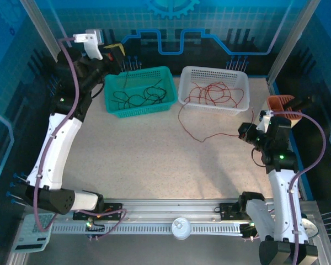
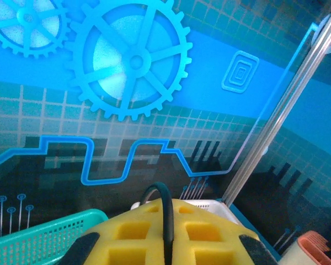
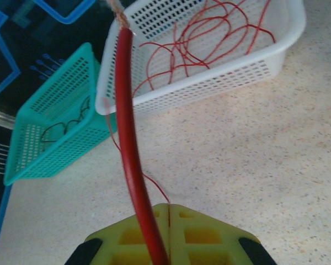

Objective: Untangle the cables

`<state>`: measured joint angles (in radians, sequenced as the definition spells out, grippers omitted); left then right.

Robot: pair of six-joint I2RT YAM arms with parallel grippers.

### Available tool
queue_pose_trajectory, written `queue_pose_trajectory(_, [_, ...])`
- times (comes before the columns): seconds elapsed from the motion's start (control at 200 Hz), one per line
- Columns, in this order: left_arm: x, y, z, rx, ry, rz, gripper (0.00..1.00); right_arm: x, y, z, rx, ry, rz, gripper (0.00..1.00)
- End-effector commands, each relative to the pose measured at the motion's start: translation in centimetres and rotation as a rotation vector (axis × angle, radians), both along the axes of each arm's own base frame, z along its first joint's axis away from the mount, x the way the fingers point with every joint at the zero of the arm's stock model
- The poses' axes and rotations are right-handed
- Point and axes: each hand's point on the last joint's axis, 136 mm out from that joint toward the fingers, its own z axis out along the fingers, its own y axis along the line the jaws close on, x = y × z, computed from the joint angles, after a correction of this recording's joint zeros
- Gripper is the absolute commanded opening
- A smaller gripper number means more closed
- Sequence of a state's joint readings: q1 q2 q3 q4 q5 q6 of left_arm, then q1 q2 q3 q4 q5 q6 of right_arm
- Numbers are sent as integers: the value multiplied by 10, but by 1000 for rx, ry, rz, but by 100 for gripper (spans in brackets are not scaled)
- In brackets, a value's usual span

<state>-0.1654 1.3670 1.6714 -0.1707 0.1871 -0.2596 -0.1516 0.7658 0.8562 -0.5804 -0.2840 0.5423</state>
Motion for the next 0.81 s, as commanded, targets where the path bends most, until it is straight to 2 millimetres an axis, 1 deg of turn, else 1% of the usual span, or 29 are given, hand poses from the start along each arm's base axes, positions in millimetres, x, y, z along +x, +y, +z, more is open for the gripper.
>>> queue_pose_trajectory(0.0, [15, 9, 12, 51, -67, 55, 0, -6, 16, 40, 43, -106, 78, 0])
queue_pose_trajectory(0.17, [42, 12, 1, 89, -77, 82, 0, -17, 34, 70, 63, -176, 165, 0])
queue_pose_trajectory(0.425, [79, 15, -17, 90, -67, 111, 0, -29, 48, 100, 69, -234, 224, 0])
queue_pose_trajectory(0.495, [90, 15, -27, 94, -48, 114, 0, -31, 51, 110, 73, -252, 231, 0])
queue_pose_trajectory(0.58, [102, 15, -45, 102, -12, 111, 0, -33, 54, 122, 82, -278, 246, 0])
queue_pose_trajectory(0.66, [108, 13, -62, 107, 18, 100, 0, -33, 57, 134, 86, -305, 258, 0])
queue_pose_trajectory(0.725, [109, 12, -76, 108, 43, 94, 7, -33, 60, 144, 87, -327, 271, 0])
queue_pose_trajectory(0.8, [108, 13, -87, 111, 61, 96, 13, -32, 64, 154, 90, -352, 285, 0])
